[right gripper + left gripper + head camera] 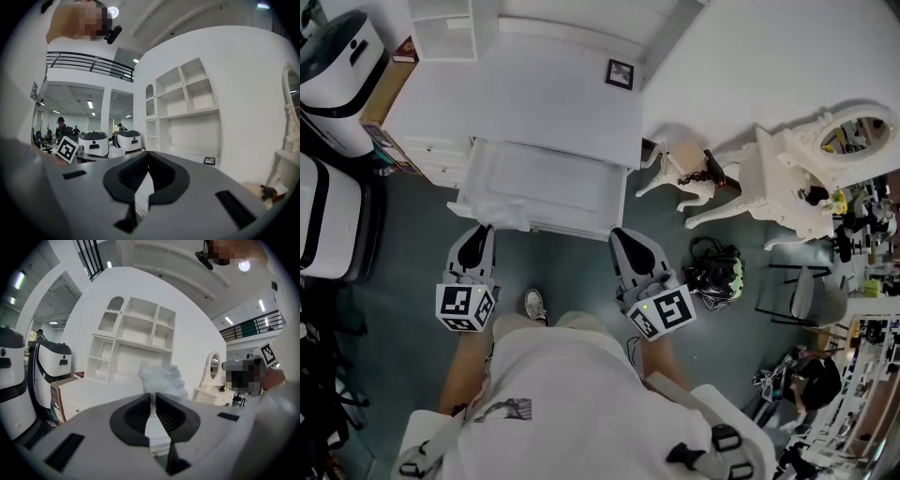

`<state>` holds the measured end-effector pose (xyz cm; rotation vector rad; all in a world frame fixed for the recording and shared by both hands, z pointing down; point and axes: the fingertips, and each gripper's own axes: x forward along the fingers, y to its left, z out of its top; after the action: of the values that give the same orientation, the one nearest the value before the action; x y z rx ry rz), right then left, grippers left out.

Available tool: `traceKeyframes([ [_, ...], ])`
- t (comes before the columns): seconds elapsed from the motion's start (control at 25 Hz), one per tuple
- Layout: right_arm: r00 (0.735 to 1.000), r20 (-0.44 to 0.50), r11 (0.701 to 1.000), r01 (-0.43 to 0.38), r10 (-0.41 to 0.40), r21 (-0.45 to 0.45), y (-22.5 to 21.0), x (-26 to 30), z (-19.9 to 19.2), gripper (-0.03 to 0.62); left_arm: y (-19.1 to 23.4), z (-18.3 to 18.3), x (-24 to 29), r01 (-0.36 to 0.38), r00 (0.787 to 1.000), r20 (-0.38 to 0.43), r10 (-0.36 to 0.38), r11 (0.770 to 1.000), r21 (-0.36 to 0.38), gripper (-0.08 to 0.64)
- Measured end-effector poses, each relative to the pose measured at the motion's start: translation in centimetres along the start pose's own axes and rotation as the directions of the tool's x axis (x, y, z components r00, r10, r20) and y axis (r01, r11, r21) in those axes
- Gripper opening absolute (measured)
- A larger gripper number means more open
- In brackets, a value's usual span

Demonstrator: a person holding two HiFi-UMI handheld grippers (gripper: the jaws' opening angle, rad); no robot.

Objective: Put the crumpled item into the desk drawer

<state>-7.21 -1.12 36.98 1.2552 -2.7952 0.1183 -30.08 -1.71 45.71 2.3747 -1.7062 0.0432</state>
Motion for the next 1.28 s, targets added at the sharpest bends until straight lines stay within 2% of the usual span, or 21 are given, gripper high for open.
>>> traceKeyframes([
  [0.16, 0.999, 0.004, 0.999, 0.048, -0.048, 0.016, -1.1, 0.9, 0.2, 0.011, 1.1, -0.5, 2.6, 0.054, 0.997, -0.049, -0.054, 0.998, 0.011, 0.043],
  [0.36, 0.994, 0.007, 0.994, 0.11, -0.11, 0.025, -3.3, 0.6, 0.5, 0.011, -2.5, -1.6, 6.0, 0.201, 0.969, -0.135, -0.205, 0.979, -0.04, 0.043],
  [0.52, 0.992, 0.021, 0.992, 0.126, -0.126, 0.029, -5.9, 0.5, 0.9, 0.011, -5.1, -1.0, 8.3, 0.248, 0.959, -0.132, -0.249, 0.968, -0.023, 0.043],
  [0.96, 0.989, 0.136, 0.998, 0.059, -0.062, 0.026, -14.4, 2.2, 4.3, 0.011, -7.1, 1.4, 13.8, 0.159, 0.981, -0.117, -0.155, 0.987, 0.025, 0.043],
  [1.28, 0.99, 0.138, 0.997, 0.006, -0.016, 0.072, -19.0, 2.4, 3.0, 0.011, -8.9, 2.1, 16.7, 0.097, 0.989, -0.119, -0.091, 0.994, 0.044, 0.043],
])
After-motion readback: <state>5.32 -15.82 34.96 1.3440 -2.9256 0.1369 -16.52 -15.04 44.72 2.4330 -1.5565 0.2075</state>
